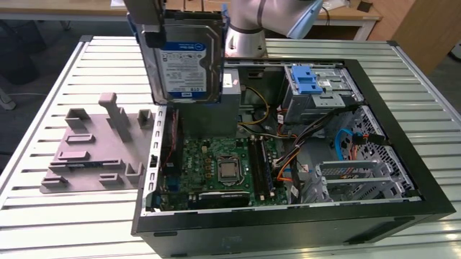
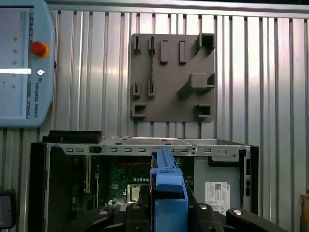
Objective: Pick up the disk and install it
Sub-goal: 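Pick up the disk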
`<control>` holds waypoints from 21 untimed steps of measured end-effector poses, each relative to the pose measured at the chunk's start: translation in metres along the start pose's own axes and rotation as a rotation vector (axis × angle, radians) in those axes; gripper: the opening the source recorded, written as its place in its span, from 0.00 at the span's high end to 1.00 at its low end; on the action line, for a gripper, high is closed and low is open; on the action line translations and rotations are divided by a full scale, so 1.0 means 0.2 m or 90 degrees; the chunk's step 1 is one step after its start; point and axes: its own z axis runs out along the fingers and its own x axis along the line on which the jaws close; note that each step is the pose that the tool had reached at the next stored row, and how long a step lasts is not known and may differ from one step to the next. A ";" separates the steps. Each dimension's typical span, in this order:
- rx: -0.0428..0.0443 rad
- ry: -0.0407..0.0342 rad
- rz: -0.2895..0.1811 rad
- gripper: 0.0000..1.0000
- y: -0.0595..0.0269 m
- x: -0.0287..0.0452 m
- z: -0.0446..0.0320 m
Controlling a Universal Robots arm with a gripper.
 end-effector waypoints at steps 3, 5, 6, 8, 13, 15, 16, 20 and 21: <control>-0.0002 0.0000 0.000 0.64 -0.061 0.005 -0.003; -0.0003 0.0000 0.000 0.64 -0.098 0.007 -0.005; -0.0002 0.0000 0.000 0.64 -0.114 0.008 -0.006; -0.0002 0.0000 0.000 0.64 -0.144 0.009 -0.007; -0.0002 0.0000 0.000 0.64 -0.180 0.019 -0.008; -0.0002 0.0000 0.000 0.64 -0.187 0.026 -0.008; -0.0002 0.0000 0.000 0.64 -0.191 0.029 -0.008; -0.0002 0.0000 0.000 0.64 -0.205 0.037 -0.008; -0.0002 0.0000 0.000 0.64 -0.208 0.040 -0.008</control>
